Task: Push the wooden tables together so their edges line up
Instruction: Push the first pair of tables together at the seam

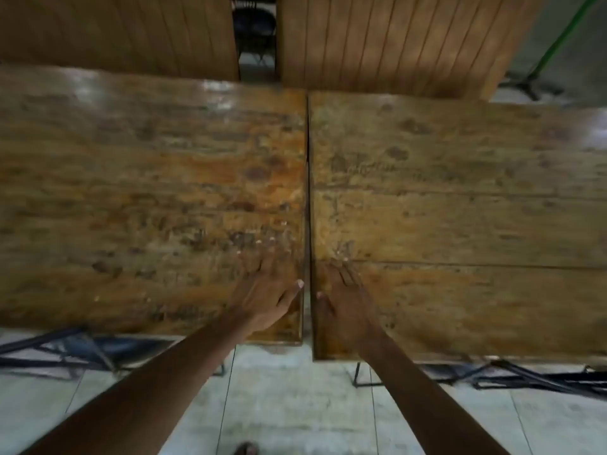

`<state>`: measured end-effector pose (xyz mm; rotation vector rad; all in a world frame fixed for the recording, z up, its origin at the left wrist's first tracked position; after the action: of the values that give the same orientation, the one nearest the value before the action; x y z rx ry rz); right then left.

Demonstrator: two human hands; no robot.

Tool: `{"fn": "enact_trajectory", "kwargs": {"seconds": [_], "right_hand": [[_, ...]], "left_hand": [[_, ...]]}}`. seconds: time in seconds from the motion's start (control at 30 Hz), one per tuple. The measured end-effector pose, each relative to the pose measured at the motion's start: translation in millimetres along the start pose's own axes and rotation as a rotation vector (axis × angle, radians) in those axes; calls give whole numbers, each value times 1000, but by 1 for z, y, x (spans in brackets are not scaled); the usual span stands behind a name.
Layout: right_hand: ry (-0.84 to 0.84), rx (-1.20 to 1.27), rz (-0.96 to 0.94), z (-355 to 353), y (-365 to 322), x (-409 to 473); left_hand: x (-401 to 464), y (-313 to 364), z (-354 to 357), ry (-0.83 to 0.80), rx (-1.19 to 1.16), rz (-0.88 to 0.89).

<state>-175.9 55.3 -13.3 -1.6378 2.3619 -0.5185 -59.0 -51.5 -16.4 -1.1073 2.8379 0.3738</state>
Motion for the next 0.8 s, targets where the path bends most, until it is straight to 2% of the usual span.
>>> {"fn": "enact_trajectory", "kwargs": {"seconds": [0.1, 0.2, 0.8], "right_hand": [[-7, -41, 8, 36, 12, -3], [43, -98, -20, 47, 12, -7], [22, -149, 1, 60, 12, 31]], "left_hand": [[3, -12, 39, -5, 20, -41], [1, -17, 55, 94, 70, -50], [3, -16, 58, 120, 109, -41]]}}
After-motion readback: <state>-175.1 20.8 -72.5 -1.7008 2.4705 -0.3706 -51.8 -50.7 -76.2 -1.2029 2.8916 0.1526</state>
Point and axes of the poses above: each hand's wrist, its own x-axis towards the middle knuckle, its own z-axis out of the palm, y = z × x, the point moved 8 cm from there along x, towards the middle knuckle, and after that the axes turned 3 degrees about y, right-handed, at the moved point
